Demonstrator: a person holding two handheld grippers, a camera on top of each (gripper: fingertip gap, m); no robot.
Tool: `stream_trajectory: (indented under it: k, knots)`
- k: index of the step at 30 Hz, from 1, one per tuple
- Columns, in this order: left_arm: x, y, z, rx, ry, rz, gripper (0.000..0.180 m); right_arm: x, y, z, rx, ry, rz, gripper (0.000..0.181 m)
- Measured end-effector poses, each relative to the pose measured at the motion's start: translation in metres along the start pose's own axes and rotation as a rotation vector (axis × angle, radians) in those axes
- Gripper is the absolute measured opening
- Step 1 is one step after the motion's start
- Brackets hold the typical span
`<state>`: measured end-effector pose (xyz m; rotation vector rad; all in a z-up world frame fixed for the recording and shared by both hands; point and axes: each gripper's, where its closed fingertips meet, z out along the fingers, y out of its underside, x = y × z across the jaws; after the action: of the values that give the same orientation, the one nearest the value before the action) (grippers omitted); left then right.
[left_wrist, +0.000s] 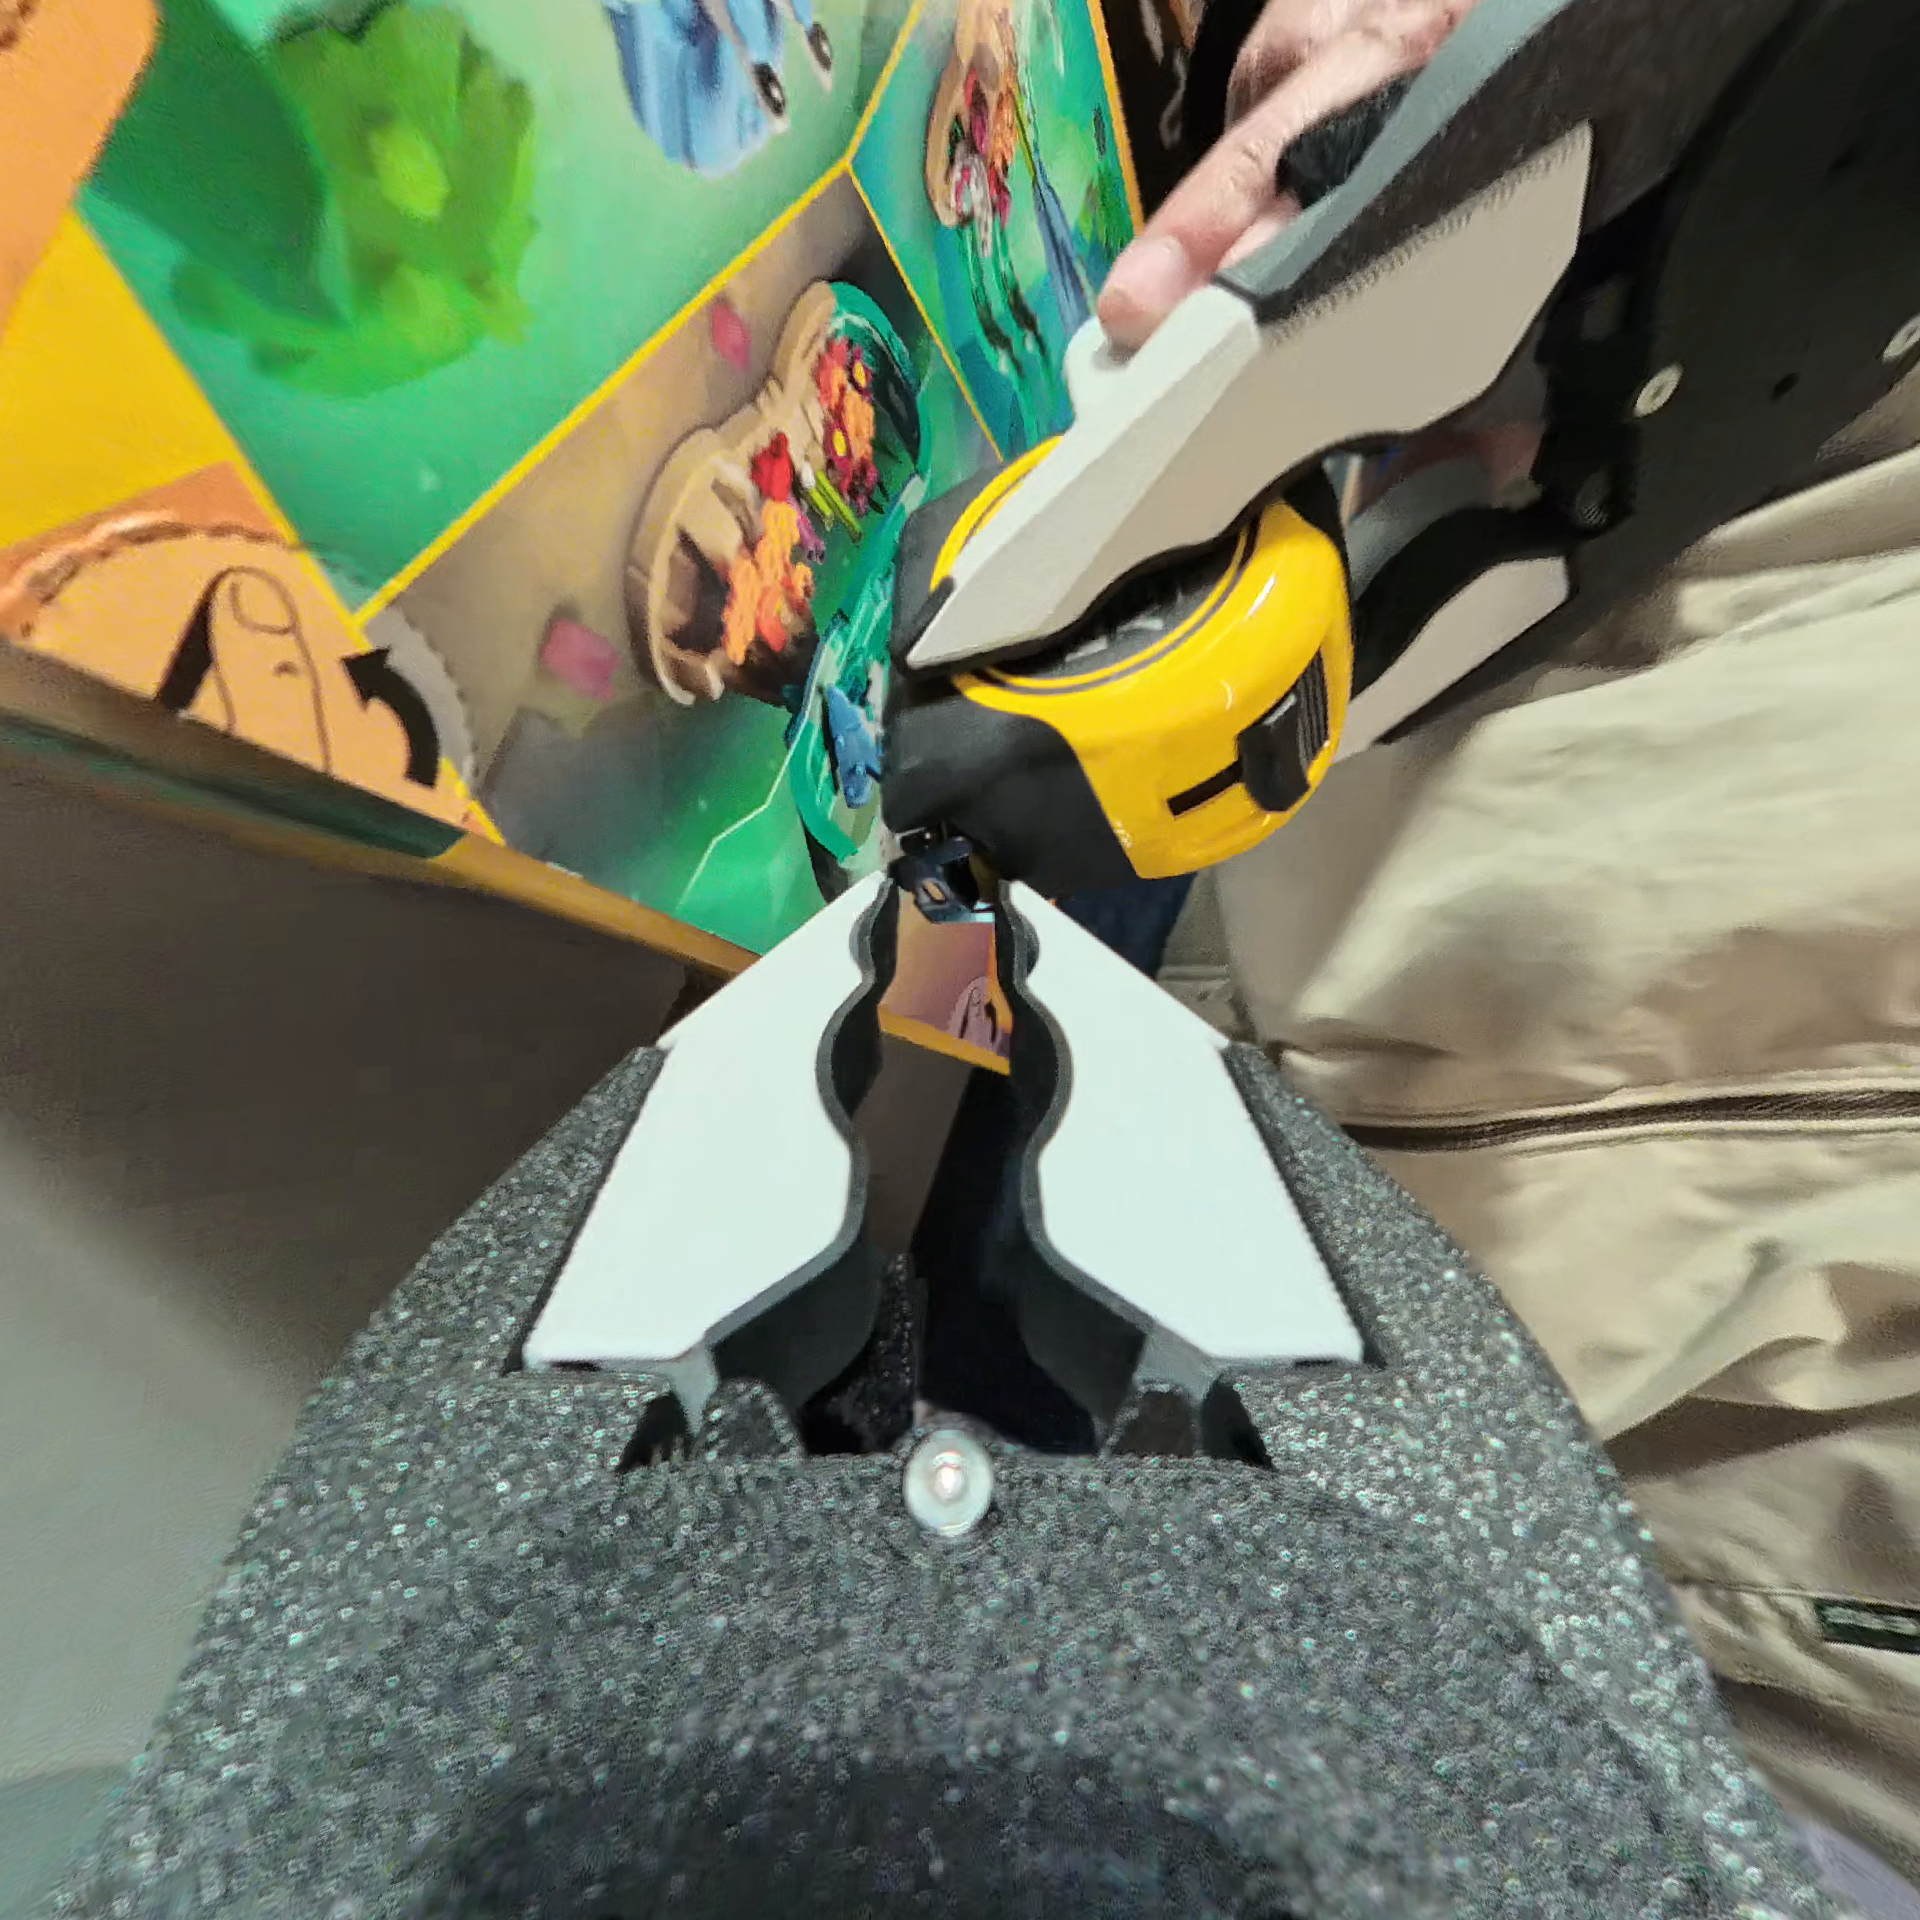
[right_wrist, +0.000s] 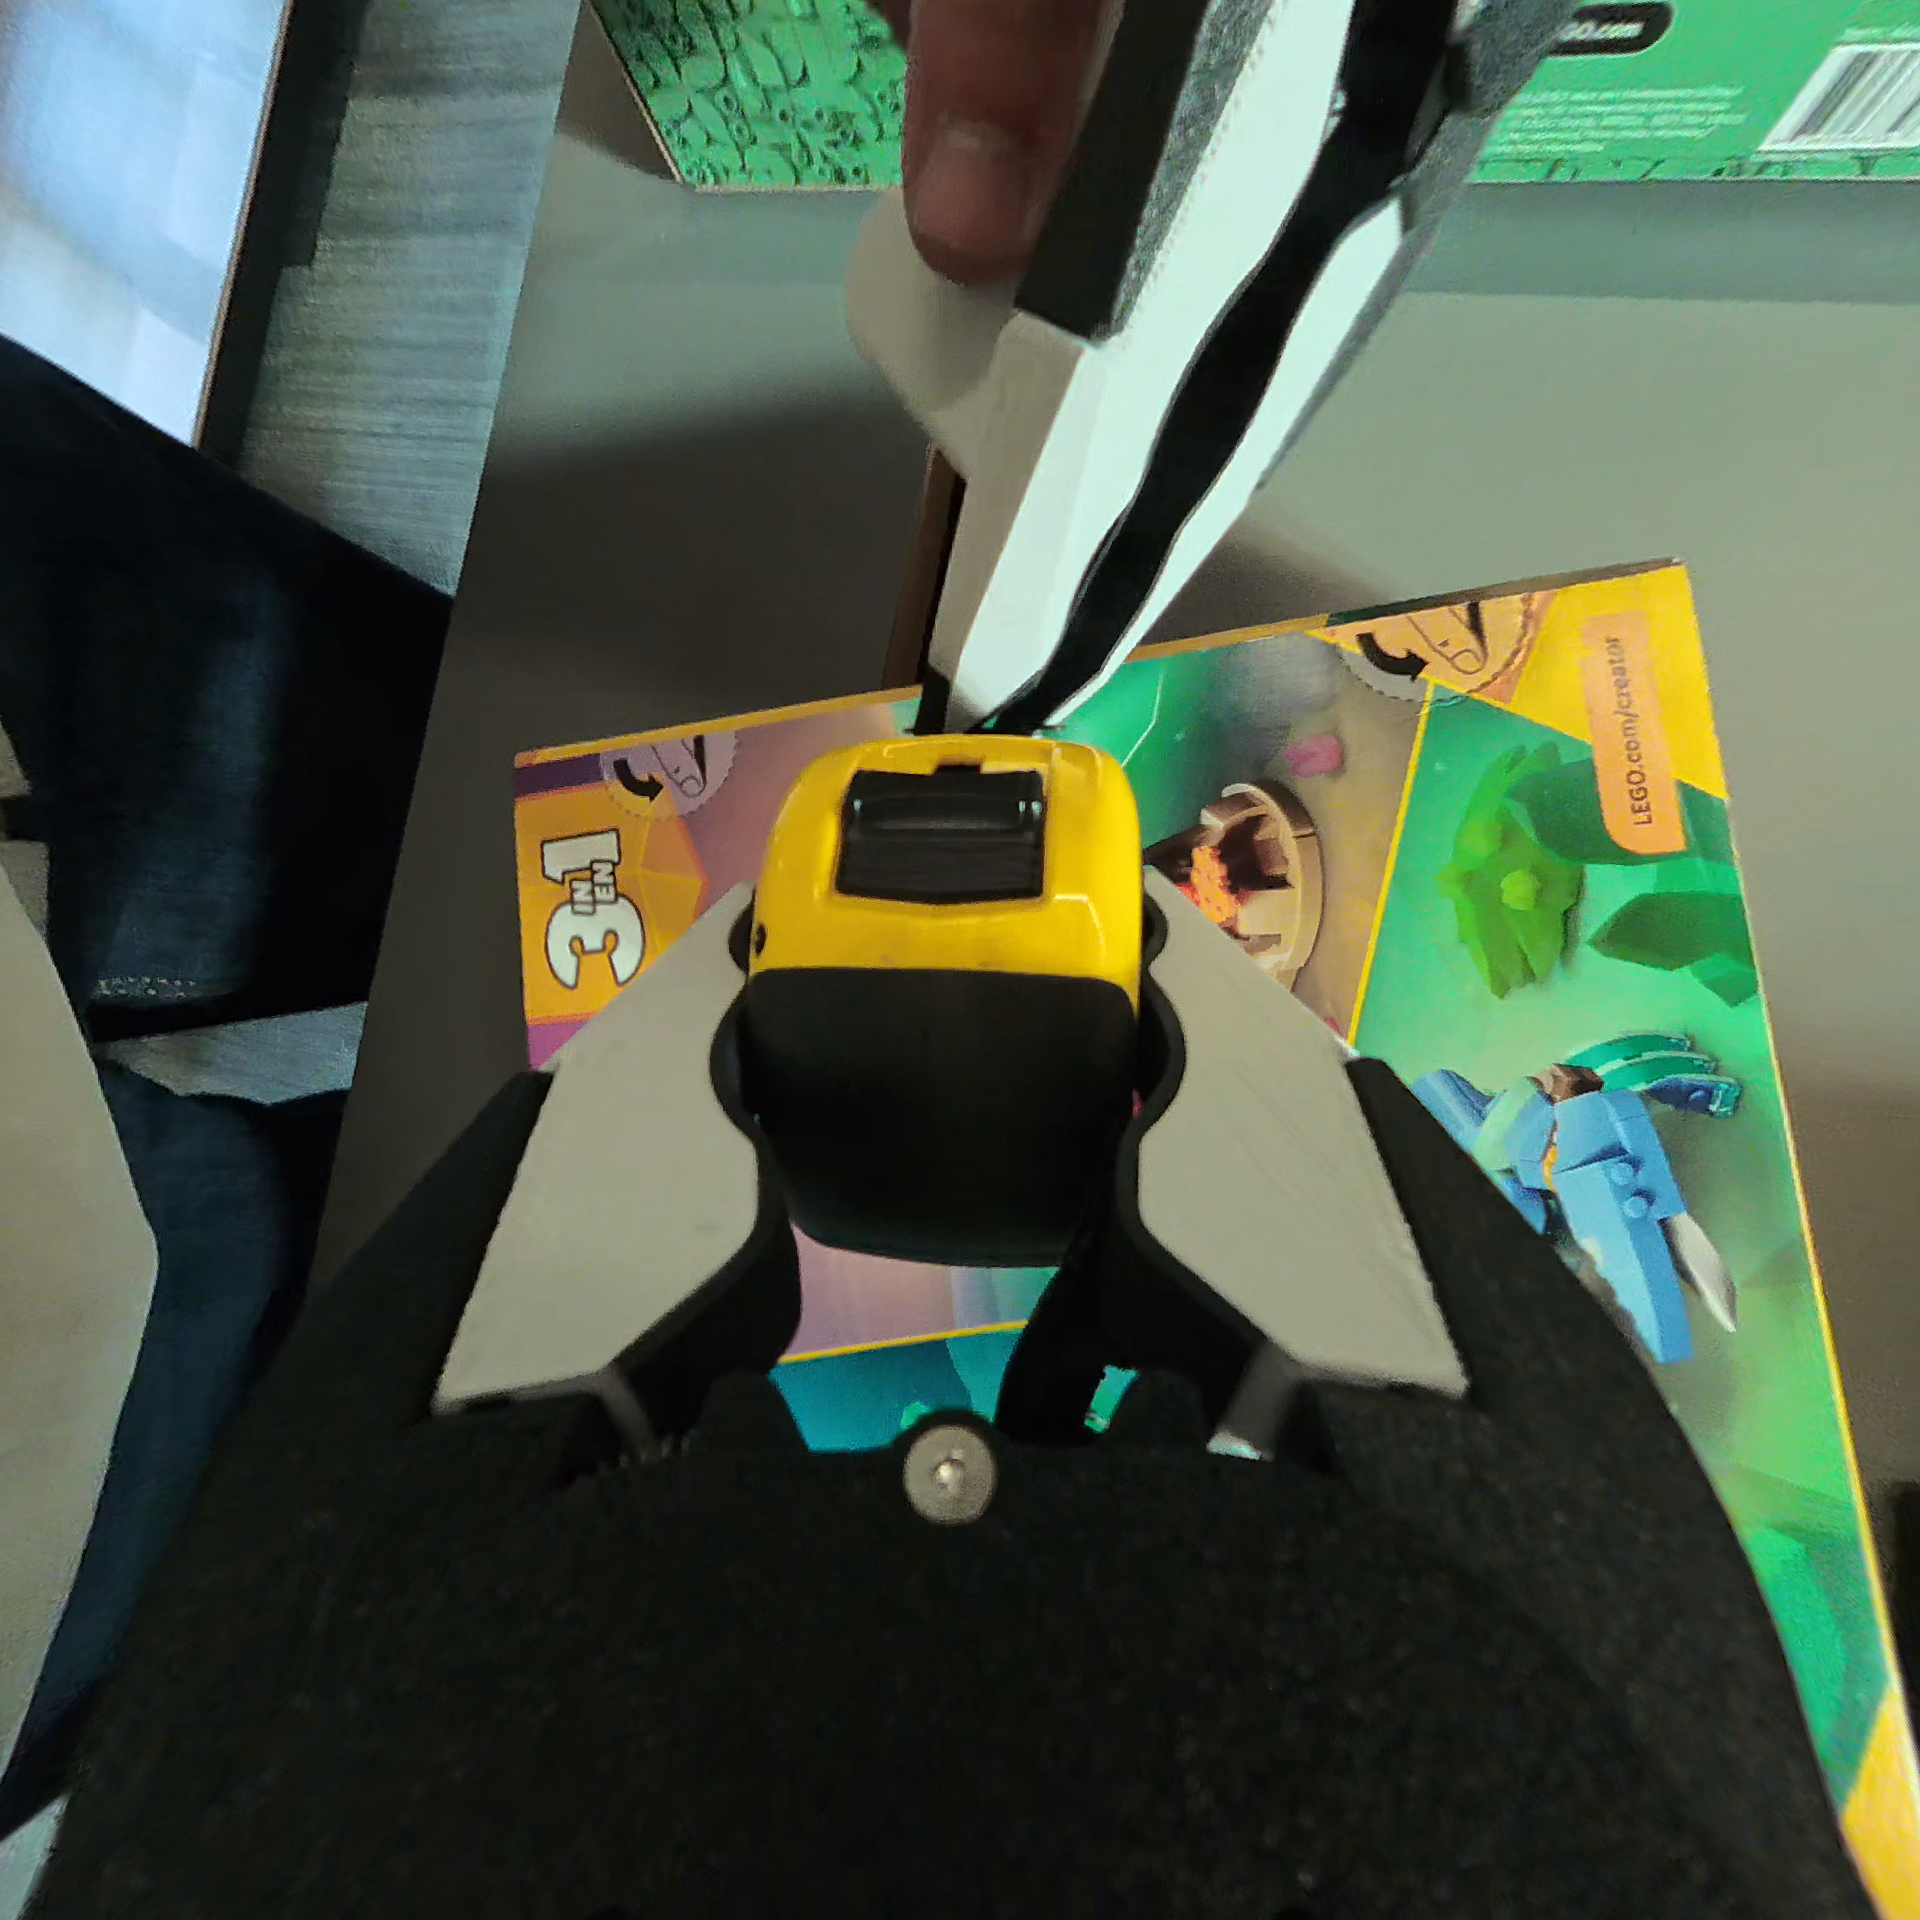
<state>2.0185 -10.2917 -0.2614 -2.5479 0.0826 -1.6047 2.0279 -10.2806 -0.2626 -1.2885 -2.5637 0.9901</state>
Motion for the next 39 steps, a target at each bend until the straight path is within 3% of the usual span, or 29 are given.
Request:
stream_trajectory:
  k: [7,19,24,32,39]
  knots:
    - [0.004,-0.015,0.005,0.179,0.14,-0.2,0.008,0.001,0.007,-0.01,0.035,0.018,0.034,0.067]
    - [0.038,-0.026,-0.016,0.424,0.187,-0.19,0.007,0.0,0.049,-0.039,-0.148,0.042,0.05,0.067]
    - [0.054,-0.032,-0.026,0.532,0.241,-0.196,0.007,-0.002,0.074,-0.076,-0.308,0.044,0.069,0.067]
    - [0.035,-0.016,-0.011,0.728,0.336,-0.288,0.007,0.022,0.161,-0.133,-0.662,0.005,-0.087,0.067]
    - [-0.008,0.006,-0.021,0.837,0.337,-0.365,0.007,0.061,0.215,-0.162,-0.81,-0.016,-0.129,0.067]
